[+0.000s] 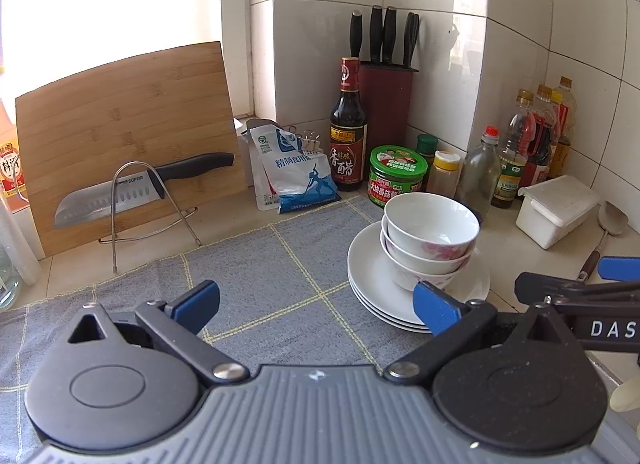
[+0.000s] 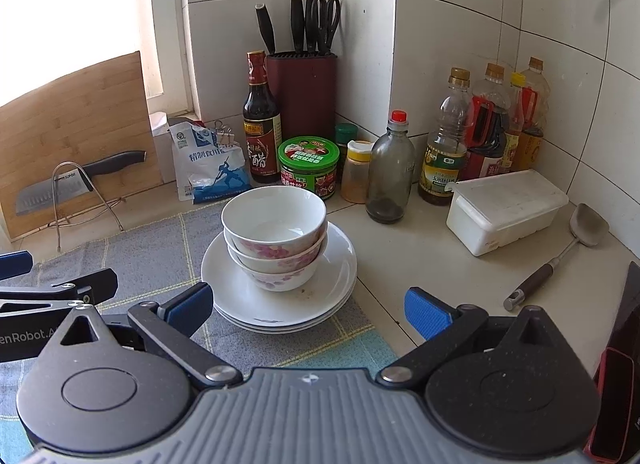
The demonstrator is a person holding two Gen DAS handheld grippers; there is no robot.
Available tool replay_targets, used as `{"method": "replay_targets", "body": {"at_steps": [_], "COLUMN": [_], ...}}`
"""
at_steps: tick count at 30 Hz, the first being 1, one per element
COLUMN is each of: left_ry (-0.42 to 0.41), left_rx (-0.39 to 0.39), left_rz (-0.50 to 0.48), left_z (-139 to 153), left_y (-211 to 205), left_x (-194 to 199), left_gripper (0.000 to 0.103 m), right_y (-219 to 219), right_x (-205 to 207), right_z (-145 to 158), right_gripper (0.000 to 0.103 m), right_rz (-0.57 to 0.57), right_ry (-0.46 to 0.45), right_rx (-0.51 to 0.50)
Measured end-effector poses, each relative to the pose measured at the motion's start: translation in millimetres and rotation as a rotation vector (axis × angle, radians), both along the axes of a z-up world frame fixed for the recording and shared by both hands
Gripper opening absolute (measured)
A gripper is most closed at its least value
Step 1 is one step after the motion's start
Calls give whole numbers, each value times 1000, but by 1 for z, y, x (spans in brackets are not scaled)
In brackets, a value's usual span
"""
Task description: Organize plates and bowls
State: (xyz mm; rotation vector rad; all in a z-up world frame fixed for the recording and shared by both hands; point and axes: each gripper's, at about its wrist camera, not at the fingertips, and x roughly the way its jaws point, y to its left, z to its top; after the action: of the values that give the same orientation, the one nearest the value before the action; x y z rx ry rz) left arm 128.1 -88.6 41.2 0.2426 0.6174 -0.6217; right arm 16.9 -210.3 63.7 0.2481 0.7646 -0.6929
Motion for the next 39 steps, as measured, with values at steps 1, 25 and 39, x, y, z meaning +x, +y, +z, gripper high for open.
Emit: {"method": "replay_targets", "body": {"at_steps": [1, 25, 39], "left_ry": [1, 19, 28], "left_rx": [0, 1, 11], "left_rz": [1, 12, 14], "left_z": [0, -3, -7], "left_y": [0, -3, -6], "left_x": [0, 5, 7], "left_gripper": [102, 102, 102], "right_y": [0, 0, -5], "right_x": [0, 6, 7], "right_z": [0, 2, -2], "right_gripper": [103, 103, 103], "right_rz": [0, 11, 13], "right_ry": [0, 7, 14], "right_rx": [-1, -12, -8]}}
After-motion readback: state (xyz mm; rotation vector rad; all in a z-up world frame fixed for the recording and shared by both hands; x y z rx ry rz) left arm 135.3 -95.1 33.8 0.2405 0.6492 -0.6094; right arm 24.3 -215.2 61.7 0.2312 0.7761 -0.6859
